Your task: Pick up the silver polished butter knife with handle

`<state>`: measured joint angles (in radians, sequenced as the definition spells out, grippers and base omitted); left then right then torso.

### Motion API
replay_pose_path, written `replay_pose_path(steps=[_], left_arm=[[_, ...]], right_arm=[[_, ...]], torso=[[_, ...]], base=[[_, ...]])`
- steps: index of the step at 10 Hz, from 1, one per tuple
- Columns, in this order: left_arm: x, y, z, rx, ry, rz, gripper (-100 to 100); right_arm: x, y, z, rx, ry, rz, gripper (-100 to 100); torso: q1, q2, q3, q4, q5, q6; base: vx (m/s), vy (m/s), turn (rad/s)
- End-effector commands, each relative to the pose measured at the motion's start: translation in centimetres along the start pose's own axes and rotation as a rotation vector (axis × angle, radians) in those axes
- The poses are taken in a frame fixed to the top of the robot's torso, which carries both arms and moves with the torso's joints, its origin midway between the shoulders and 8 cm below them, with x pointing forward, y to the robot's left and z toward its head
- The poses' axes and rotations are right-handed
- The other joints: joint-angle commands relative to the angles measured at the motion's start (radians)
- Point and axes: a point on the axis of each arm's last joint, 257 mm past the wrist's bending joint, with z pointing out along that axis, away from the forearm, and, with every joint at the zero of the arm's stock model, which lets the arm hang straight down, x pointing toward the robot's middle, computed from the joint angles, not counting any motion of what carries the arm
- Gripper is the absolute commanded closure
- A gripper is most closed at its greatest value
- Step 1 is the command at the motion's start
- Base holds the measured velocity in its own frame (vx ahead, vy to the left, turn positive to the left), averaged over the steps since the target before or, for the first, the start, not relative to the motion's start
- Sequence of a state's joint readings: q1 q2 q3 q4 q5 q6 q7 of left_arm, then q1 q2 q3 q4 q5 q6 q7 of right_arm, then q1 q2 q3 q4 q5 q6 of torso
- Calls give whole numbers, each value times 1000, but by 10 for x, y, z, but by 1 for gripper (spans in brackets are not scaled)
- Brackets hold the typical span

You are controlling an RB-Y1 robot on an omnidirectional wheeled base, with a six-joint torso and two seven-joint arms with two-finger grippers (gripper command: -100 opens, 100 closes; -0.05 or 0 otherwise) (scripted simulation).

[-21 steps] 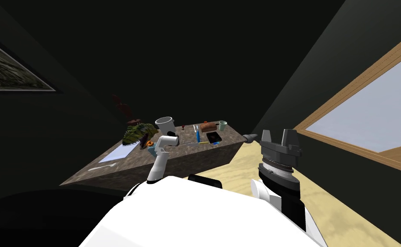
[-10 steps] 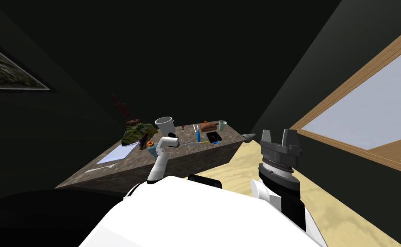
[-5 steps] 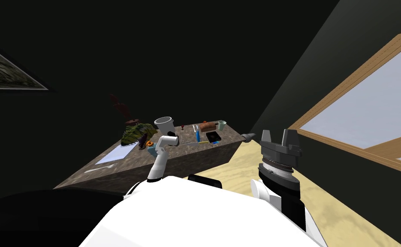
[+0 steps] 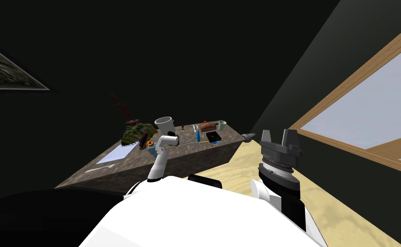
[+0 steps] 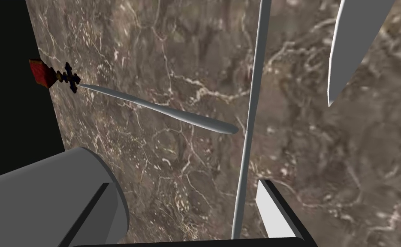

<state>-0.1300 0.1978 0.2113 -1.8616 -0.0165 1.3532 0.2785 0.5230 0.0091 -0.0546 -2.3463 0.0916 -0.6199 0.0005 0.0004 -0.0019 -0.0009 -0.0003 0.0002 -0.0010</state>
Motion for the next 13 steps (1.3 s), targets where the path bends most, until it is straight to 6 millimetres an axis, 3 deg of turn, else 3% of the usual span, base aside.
replay_pose_path(steps=[1,13], left_arm=[[0,0,0,0,0,0,-100],[-5,7,0,-34,-8,-7,-100]], right_arm=[[0,0,0,0,0,0,0],[0,0,0,0,0,0,0]], torso=[[0,0,0,0,0,0],[0,0,0,0,0,0]], base=[[1,-7,-20],[0,-13,-3]])
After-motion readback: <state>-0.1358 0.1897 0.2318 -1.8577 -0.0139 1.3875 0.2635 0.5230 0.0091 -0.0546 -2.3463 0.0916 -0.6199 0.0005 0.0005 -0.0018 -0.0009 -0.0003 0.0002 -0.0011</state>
